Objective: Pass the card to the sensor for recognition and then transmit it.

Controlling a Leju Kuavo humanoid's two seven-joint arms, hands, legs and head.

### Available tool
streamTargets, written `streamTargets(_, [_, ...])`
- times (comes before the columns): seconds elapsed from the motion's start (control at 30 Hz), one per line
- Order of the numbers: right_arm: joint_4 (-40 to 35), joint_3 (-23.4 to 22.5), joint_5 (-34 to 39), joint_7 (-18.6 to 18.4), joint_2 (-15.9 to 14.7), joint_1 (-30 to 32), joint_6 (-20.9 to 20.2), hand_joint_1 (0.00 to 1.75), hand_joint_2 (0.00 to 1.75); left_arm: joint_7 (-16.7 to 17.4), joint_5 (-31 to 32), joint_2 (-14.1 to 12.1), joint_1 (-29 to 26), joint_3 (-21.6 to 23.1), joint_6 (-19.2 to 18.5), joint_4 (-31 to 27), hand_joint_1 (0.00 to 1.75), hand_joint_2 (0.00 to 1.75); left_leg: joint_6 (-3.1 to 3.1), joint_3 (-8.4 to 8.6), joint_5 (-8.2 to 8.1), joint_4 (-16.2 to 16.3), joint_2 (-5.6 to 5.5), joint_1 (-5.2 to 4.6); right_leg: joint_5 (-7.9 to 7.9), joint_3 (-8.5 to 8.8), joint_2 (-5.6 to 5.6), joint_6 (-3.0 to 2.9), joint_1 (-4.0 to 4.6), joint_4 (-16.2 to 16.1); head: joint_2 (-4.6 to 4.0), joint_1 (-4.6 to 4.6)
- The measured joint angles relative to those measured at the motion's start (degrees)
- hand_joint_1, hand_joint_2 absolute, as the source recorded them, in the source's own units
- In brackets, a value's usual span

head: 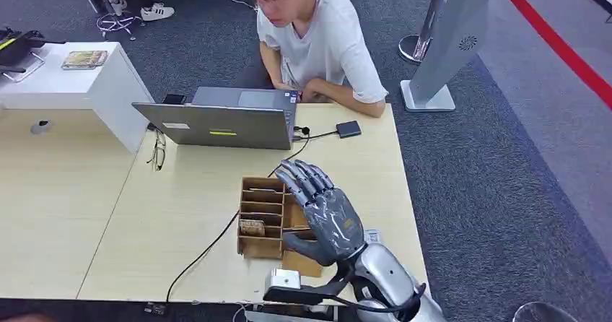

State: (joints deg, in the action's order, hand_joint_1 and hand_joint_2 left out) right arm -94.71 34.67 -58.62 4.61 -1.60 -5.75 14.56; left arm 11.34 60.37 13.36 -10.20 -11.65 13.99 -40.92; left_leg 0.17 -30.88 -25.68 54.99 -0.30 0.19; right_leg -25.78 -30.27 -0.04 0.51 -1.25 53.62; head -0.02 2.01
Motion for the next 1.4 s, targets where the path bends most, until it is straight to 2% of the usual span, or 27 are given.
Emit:
streamTargets(0.13, [-0.09,0.02,-0.22,0.04,-0.15,1.8,0.33,0.0,1.75,-0.59,1.42,0.59,-0.65,-1.63,-0.37,-1.13,0.0,0.0,0.0,-0.01,-0.01,0.0,-0.01,0.0,-0.01,0.0,-0.01,0.0,0.0,0.0,0.0,0.04])
streamTargets(0.57, [1.86,1.25,-5.97,-2.27,-0.28,3.97,1.49,0.0,1.75,-3.63,9.16,4.09,-0.97,-10.76,-2.93,-3.45,0.0,0.0,0.0,-0.01,-0.01,0.0,0.01,0.0,0.0,0.0,0.0,0.0,0.0,0.0,0.0,-0.02])
streamTargets(0.83, [3.61,1.7,-8.83,-3.72,-0.59,4.32,1.49,0.0,1.75,-5.01,12.33,4.94,-1.44,-14.97,-3.89,-4.55,0.0,0.0,0.0,-0.01,-0.01,0.0,0.01,0.01,-0.01,-0.01,0.0,0.0,0.01,-0.01,0.0,0.02])
streamTargets(1.4, [7.8,2.47,-12.7,-6.49,-0.72,4.42,1.46,0.0,1.75,-4.98,13.07,5.18,-1.73,-16.7,-3.87,-4.98,0.0,0.0,0.0,-0.01,-0.01,0.0,0.01,0.0,-0.01,0.0,0.0,0.0,0.0,-0.01,0.0,0.0])
